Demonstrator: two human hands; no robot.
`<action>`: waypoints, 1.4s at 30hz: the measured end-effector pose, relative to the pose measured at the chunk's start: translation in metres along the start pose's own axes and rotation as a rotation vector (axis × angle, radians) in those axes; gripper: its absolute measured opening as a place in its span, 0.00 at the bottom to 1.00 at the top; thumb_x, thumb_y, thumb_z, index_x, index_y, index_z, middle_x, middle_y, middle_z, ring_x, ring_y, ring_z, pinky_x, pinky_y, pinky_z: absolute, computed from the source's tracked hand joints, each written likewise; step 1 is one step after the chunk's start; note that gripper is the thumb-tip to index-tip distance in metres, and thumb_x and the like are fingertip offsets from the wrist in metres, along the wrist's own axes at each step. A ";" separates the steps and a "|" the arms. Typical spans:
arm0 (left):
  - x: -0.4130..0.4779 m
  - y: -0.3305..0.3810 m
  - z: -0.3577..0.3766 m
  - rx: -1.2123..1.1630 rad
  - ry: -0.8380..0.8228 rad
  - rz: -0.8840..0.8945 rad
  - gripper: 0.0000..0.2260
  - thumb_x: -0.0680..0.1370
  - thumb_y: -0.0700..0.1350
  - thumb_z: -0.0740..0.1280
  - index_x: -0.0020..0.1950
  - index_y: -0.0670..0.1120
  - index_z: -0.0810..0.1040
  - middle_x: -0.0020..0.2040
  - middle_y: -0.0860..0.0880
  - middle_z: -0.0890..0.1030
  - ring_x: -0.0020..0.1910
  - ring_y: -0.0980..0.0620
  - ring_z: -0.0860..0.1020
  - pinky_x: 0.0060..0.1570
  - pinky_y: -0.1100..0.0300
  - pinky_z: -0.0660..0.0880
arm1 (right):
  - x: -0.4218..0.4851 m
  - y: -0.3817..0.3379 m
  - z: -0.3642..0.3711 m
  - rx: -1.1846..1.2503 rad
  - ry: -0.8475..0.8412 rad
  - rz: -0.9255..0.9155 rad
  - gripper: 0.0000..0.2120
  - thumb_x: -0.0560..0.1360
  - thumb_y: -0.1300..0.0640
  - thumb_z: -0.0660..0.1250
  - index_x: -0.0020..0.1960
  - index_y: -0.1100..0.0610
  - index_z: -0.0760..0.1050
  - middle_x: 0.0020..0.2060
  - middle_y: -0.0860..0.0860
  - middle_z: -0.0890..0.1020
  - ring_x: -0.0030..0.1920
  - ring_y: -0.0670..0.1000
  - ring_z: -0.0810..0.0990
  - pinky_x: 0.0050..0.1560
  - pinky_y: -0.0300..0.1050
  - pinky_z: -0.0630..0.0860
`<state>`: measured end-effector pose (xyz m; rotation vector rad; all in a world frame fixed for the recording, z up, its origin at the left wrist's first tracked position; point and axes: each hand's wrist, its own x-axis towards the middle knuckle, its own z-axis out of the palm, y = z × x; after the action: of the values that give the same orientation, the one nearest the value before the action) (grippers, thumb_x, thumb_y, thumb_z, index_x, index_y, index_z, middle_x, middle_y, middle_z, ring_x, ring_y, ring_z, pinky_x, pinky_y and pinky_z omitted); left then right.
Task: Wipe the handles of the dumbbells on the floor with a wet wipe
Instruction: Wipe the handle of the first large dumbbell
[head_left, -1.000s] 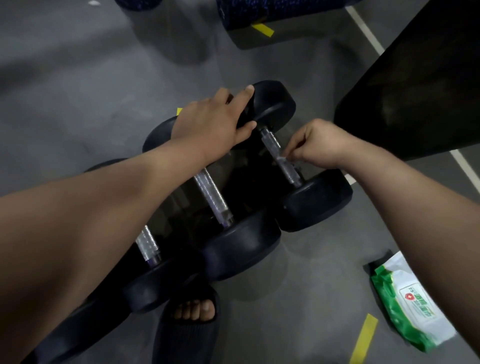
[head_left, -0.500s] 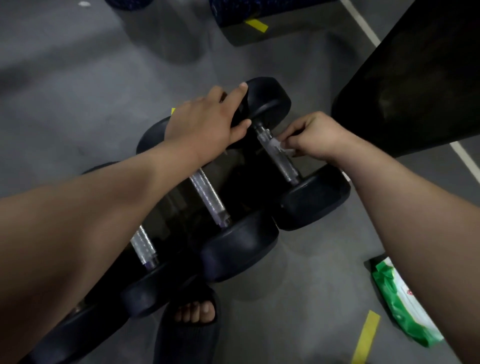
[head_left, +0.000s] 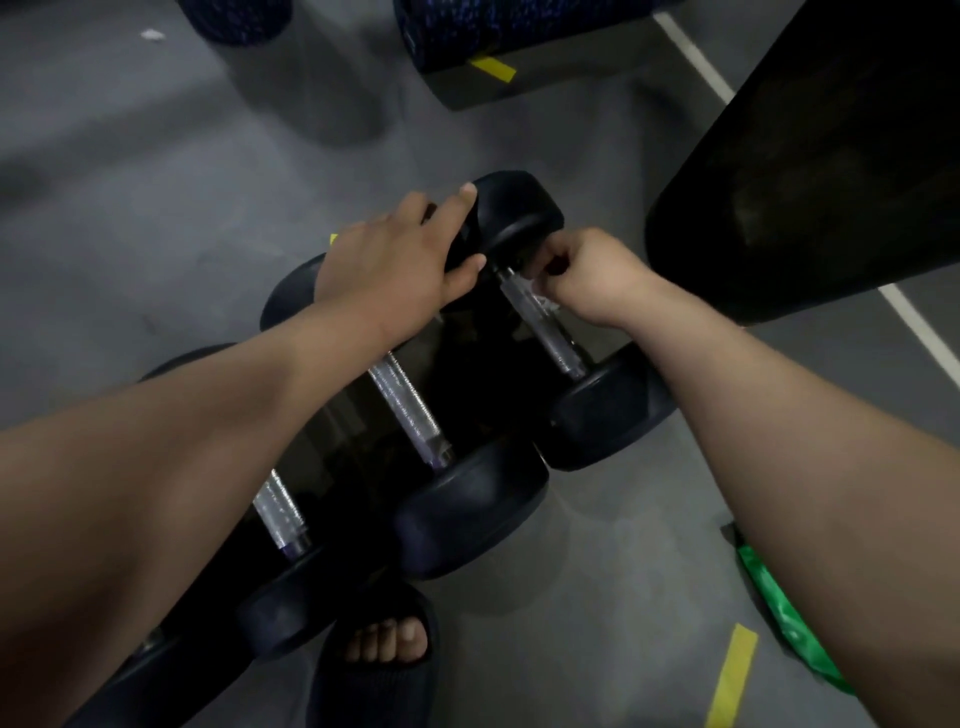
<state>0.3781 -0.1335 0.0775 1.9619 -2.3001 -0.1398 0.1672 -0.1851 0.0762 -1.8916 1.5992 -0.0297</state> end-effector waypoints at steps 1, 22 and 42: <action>0.000 -0.001 0.001 0.002 0.003 0.004 0.29 0.82 0.63 0.55 0.81 0.54 0.55 0.65 0.43 0.73 0.54 0.37 0.78 0.43 0.50 0.67 | -0.004 0.001 -0.002 -0.011 -0.029 -0.007 0.08 0.73 0.60 0.71 0.43 0.47 0.82 0.39 0.43 0.82 0.45 0.48 0.82 0.47 0.39 0.77; -0.040 0.089 -0.009 -1.407 -0.350 -0.302 0.07 0.80 0.44 0.71 0.57 0.44 0.82 0.49 0.45 0.86 0.50 0.50 0.85 0.52 0.57 0.82 | -0.109 0.026 -0.017 0.456 0.164 -0.070 0.11 0.70 0.61 0.78 0.44 0.54 0.77 0.39 0.48 0.84 0.39 0.46 0.81 0.45 0.44 0.78; -0.033 0.070 0.030 -0.504 0.080 0.112 0.10 0.76 0.38 0.70 0.57 0.44 0.80 0.50 0.47 0.79 0.51 0.46 0.77 0.52 0.53 0.77 | -0.113 0.030 0.046 0.089 0.610 0.222 0.16 0.77 0.49 0.56 0.43 0.54 0.80 0.49 0.49 0.76 0.53 0.55 0.71 0.55 0.55 0.74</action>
<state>0.3101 -0.0900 0.0566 1.5545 -2.0563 -0.5577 0.1313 -0.0653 0.0685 -1.7141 2.1546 -0.6233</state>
